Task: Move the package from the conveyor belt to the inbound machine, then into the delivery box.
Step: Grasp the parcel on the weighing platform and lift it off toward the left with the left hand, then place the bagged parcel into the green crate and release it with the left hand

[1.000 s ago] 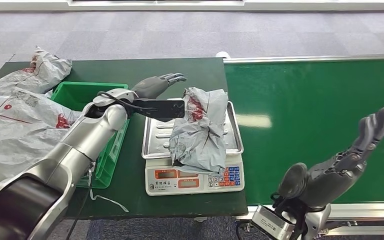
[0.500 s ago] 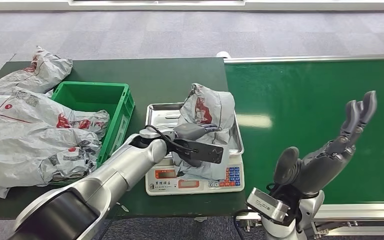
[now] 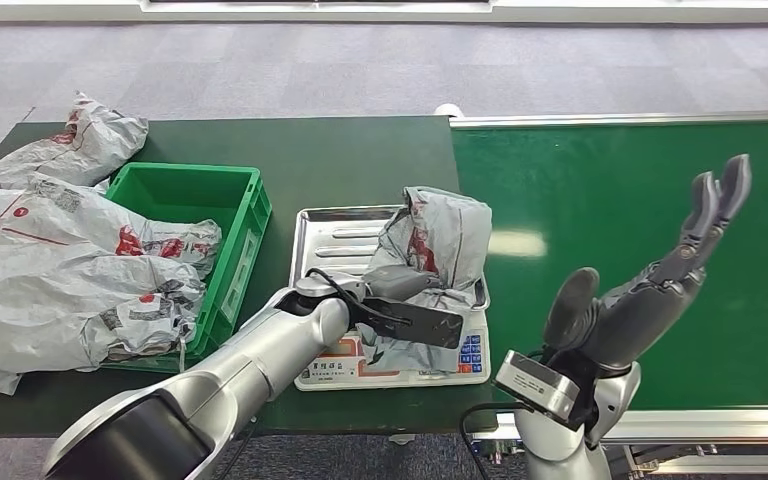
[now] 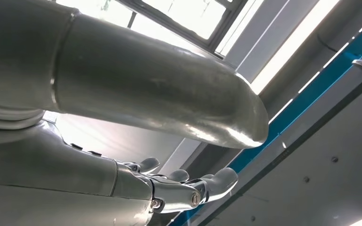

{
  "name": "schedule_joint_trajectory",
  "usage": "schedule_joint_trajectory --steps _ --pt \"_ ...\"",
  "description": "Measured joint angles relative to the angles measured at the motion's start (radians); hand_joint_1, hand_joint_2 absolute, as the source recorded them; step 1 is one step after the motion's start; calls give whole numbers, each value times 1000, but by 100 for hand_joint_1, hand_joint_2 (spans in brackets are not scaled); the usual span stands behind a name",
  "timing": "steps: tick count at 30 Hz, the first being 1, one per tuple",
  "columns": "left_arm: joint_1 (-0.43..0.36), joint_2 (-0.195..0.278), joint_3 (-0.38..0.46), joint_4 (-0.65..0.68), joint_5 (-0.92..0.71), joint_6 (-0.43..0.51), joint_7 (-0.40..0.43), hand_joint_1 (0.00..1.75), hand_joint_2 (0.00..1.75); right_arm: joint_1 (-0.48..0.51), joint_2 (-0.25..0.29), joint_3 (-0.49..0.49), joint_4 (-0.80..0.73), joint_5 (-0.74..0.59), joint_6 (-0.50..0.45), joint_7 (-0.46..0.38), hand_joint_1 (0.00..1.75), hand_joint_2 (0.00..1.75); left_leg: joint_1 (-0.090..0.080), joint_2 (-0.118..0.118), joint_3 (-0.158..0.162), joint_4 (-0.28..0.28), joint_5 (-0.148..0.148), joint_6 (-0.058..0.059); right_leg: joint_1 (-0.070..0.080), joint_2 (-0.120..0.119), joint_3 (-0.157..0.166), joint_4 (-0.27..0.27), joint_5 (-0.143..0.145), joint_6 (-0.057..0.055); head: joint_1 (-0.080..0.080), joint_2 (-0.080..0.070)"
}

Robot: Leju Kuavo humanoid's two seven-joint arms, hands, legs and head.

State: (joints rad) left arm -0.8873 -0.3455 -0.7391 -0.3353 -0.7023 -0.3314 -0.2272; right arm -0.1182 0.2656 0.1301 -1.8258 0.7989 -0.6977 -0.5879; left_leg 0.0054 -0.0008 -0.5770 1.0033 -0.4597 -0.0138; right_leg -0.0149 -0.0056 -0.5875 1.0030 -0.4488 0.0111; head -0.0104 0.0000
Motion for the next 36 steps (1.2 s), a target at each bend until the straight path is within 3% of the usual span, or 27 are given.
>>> schedule_joint_trajectory --steps 10,17,26,31,36 --pt "-35 27 -14 -1 -21 75 -6 175 175 3 -17 17 1 -19 0 21 0 0 0 1 0 0 0 0 1 1 -1 0 0 0 0 0" --pt "-102 93 -16 -39 -61 138 -27 175 175 59 -35 19 -15 -39 0 -2 0 0 0 1 0 0 1 -1 1 2 -2 1 0 0 0 0" --pt "-177 304 11 -329 -174 287 11 175 175 192 -48 10 -81 -58 0 -71 0 0 1 2 -1 0 1 0 1 3 -4 1 0 -1 0 0" --pt "-199 459 109 -569 -236 285 55 175 175 245 -49 -2 -98 -79 0 -105 0 0 1 4 -2 -1 1 -1 1 5 -5 1 0 -1 0 0" --pt "-195 615 215 -702 -249 260 52 175 175 281 -51 -18 -120 -83 0 -109 0 0 1 6 -1 -2 1 -1 2 6 -5 1 -1 -2 0 0"
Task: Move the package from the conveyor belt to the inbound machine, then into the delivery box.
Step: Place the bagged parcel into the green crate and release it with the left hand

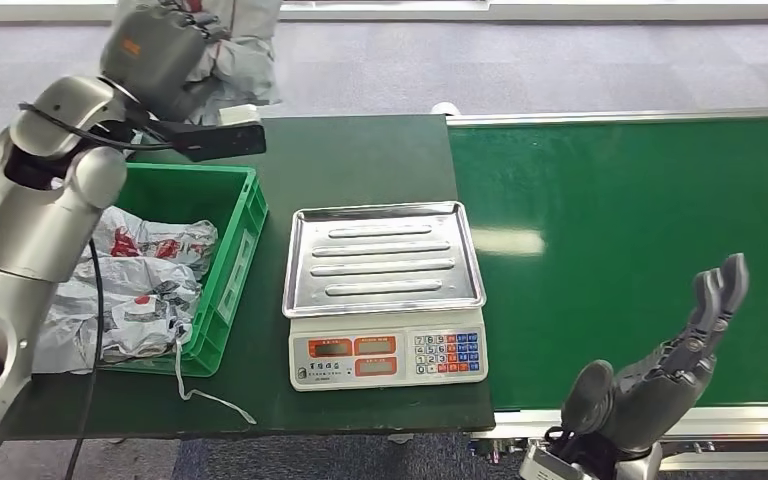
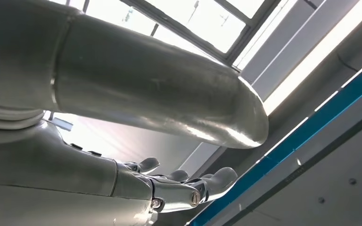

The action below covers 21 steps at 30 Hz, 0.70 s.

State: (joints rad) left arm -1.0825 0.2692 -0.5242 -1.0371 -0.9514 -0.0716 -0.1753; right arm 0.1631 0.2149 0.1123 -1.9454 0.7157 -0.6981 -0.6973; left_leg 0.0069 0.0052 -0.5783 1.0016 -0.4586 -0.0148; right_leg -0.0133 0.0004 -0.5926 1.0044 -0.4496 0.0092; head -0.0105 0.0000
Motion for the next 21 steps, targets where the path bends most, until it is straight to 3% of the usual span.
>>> schedule_joint_trajectory --steps 4,7,10,15,21 --pt "102 119 82 -31 -17 30 -17 175 175 35 -1 -14 -23 7 0 0 0 0 0 2 3 -2 -1 -1 -1 2 2 0 -1 -2 0 0" --pt "242 196 168 -33 -16 90 -62 175 175 64 -1 -24 -44 14 0 0 0 0 0 6 6 -3 -2 -4 -1 6 2 0 -2 -3 0 0" --pt "395 244 270 -38 -11 121 -96 175 175 88 -1 -30 -65 18 0 0 0 0 0 7 6 -2 -3 -5 0 7 1 0 -3 -5 0 0" --pt "583 264 392 -78 -19 123 -84 175 175 105 -1 -31 -84 25 0 0 0 0 0 6 6 -2 -6 -5 0 5 2 0 -5 -5 0 0" --pt "860 199 540 -167 -83 148 -97 175 175 121 0 -31 -90 37 0 0 0 0 0 11 7 -2 -9 -5 0 11 2 -1 -7 -4 0 0"
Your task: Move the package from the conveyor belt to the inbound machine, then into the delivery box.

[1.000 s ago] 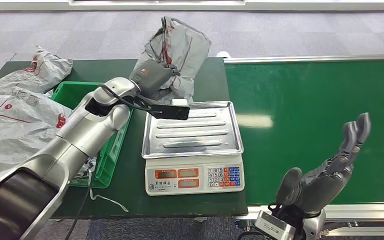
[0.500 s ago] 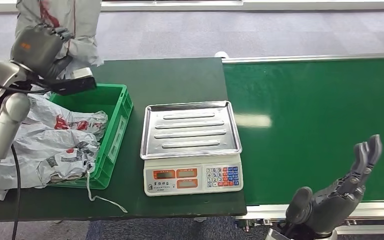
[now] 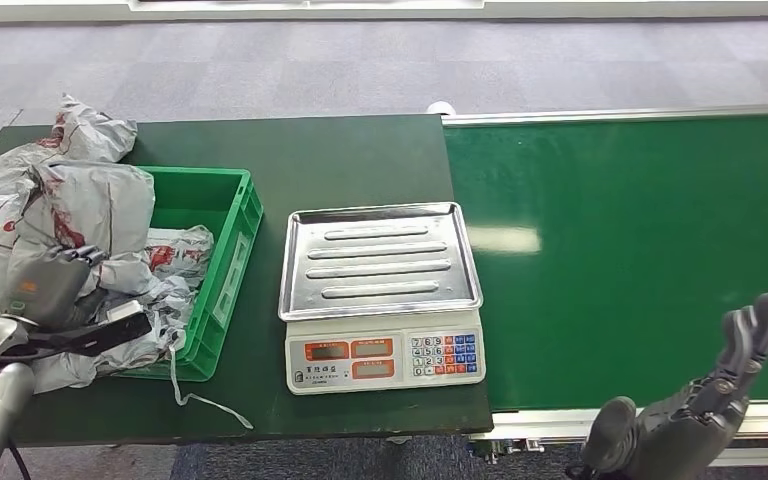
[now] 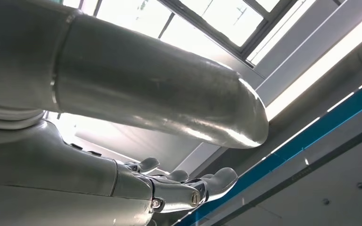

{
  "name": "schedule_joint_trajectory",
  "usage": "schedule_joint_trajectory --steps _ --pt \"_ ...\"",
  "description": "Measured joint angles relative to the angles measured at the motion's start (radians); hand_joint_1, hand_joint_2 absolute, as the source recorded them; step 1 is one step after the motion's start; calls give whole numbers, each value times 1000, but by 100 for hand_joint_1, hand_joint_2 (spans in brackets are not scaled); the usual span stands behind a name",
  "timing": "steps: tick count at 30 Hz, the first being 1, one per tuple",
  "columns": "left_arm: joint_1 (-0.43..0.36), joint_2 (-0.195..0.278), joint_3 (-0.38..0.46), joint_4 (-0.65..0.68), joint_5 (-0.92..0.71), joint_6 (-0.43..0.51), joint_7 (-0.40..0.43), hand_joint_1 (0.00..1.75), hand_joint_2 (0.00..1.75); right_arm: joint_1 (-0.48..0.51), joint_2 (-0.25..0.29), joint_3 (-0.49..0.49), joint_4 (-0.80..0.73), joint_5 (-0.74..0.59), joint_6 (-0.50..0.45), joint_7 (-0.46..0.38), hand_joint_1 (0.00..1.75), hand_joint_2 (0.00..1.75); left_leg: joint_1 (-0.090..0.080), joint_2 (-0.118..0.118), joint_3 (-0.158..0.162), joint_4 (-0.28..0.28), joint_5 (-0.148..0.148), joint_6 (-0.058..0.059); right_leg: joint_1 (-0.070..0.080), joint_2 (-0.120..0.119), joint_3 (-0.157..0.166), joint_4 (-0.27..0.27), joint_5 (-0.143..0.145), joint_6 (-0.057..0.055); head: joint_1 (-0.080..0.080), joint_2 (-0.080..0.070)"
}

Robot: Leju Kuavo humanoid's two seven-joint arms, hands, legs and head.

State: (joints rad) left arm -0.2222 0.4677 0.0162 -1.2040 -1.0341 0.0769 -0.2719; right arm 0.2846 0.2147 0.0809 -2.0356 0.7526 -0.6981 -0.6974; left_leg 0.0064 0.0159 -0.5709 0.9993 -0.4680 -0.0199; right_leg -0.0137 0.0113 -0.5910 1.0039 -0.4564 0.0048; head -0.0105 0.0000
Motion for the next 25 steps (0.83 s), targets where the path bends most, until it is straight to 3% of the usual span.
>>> schedule_joint_trajectory --steps 1,3,5,7,15,25 --pt "30 -11 21 -16 -4 -1 0 175 175 0 0 0 0 2 0 0 0 0 0 0 0 0 0 0 0 0 0 0 0 0 0 0" --pt "78 -30 56 -47 -9 -10 -2 87 175 -1 1 0 0 3 0 2 0 0 0 -1 0 0 -1 0 0 -1 1 0 -1 0 0 0" --pt "115 -45 82 -76 -13 -30 -10 0 87 -4 1 0 0 5 0 7 0 0 0 -1 1 0 -1 0 0 -2 1 0 -1 0 0 0" --pt "143 -61 100 -107 -23 -44 -22 0 0 -6 1 0 0 8 0 14 0 0 0 -1 1 0 -2 0 0 -2 2 0 -1 0 0 0" --pt "183 -123 108 -246 -2 -38 -68 0 0 -7 1 0 0 7 0 19 0 0 1 -5 1 0 -2 0 1 -7 4 0 -2 -1 0 0" --pt "162 -160 101 -383 34 62 -19 0 0 -20 9 0 0 11 0 11 0 0 1 -6 1 0 -2 0 2 -7 3 0 -2 -1 0 0"
